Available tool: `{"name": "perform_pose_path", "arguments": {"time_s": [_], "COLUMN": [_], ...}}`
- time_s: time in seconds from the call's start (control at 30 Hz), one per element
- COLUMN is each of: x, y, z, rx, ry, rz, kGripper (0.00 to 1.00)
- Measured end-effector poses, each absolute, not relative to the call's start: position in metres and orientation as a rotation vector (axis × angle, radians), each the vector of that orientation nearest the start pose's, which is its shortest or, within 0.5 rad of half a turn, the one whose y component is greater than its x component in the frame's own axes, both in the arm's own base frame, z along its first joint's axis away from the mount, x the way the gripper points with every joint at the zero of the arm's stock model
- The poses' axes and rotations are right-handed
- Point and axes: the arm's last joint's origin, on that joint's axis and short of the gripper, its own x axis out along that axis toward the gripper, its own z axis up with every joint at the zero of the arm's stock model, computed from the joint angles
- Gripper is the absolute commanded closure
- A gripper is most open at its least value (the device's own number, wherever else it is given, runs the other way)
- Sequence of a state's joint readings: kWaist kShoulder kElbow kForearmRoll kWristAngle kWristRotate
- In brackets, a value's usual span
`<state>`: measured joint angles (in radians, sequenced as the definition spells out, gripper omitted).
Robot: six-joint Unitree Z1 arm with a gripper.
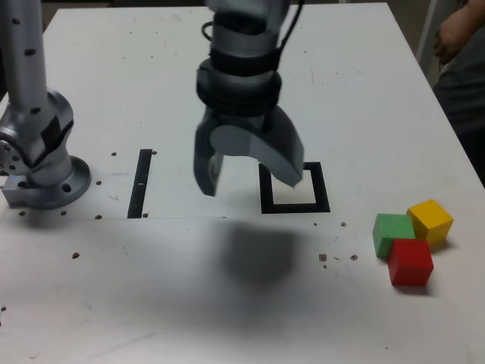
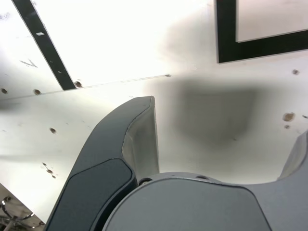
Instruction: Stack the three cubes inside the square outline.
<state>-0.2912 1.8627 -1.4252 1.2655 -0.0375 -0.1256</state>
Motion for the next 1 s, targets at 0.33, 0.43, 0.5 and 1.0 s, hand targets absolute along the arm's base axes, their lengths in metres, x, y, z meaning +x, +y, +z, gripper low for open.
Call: {"name": "perform_pose_path", "arguments": {"time_s": [0.33,0.43,0.5,1.0], "x": [0.327,0.338,0.344,0.388], "y": [-0.116,-0.123,-0.129,-0.165], "z": [0.288,0.291,0.291,0.290], "rx": [0.143,0.144,0.147,0.139], "ry": [1.702,1.704,1.699,1.636], "rz": [-0.152,-0.149,-0.150,-0.160], "kGripper": [0.01,0.01,0.01,0.01]}}
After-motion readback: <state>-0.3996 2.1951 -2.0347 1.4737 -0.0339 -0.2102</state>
